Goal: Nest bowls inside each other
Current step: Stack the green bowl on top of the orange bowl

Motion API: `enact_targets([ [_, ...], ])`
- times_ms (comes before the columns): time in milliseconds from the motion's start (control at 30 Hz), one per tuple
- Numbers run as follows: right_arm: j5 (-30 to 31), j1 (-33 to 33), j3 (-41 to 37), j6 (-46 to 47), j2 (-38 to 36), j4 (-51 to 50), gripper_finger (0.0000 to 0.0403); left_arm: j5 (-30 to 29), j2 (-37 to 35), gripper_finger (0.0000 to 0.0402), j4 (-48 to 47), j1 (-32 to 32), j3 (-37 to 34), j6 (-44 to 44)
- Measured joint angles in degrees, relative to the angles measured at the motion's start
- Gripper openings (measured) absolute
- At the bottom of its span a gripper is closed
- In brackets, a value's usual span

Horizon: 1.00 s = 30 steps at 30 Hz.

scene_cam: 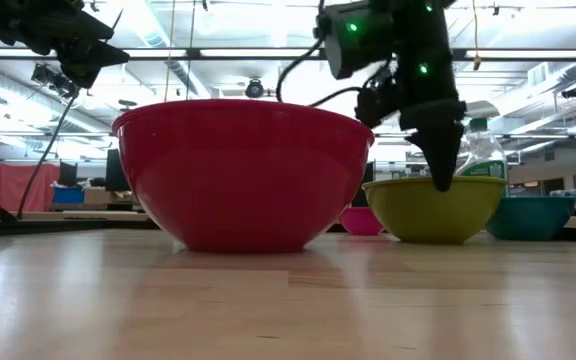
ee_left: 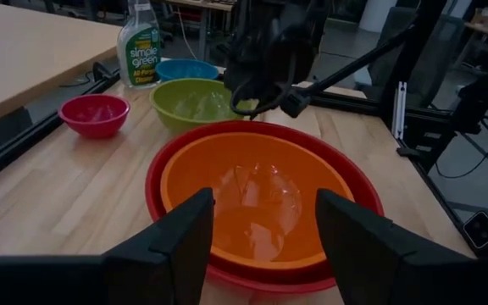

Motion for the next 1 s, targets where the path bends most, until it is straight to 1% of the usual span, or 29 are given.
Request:
enact_targets([
  [133,1.26,0.00,-4.04,1.06,-0.40,1.31,0.0194,-0.01,0.00,0.0210,0.18,0.00,0.00,0.02],
  [267,3.09,0.26,-6.43,1.67,-0.45,2.18,0.0167,-0.01,-0.02,0.0210,0.71,0.00,0.00,0.02],
  [367,3.28,0.69,-7.61,1.63,-0.45,3.97,0.0130,-0.01,-0.01,0.0210,0.79,0.00,0.00,0.04],
  [533,2.97,1.01,-7.75,1.50,-0.47,4.15,0.0051,-0.01,0.00,0.0210,0.80,0.00,0.00,0.04],
  [600,1.90,1.02,-7.73,1.73,-0.47,3.59,0.0021,-0.03,-0.02,0.0210,0.84,0.00,0.00,0.04],
  [700,0.52,1.03,-7.61,1.72,-0.47,2.79,0.0020,-0.03,-0.01,0.0210,0.95,0.00,0.00,0.04],
  [800,0.34,1.38,-6.35,2.34,-0.47,0.55,0.0030,-0.02,-0.02,0.0210,1.25,0.00,0.00,0.07],
  [1000,0.25,3.34,0.01,2.37,-0.47,-3.16,0.0019,-0.03,-0.02,0.0210,1.87,0.00,0.00,0.14],
])
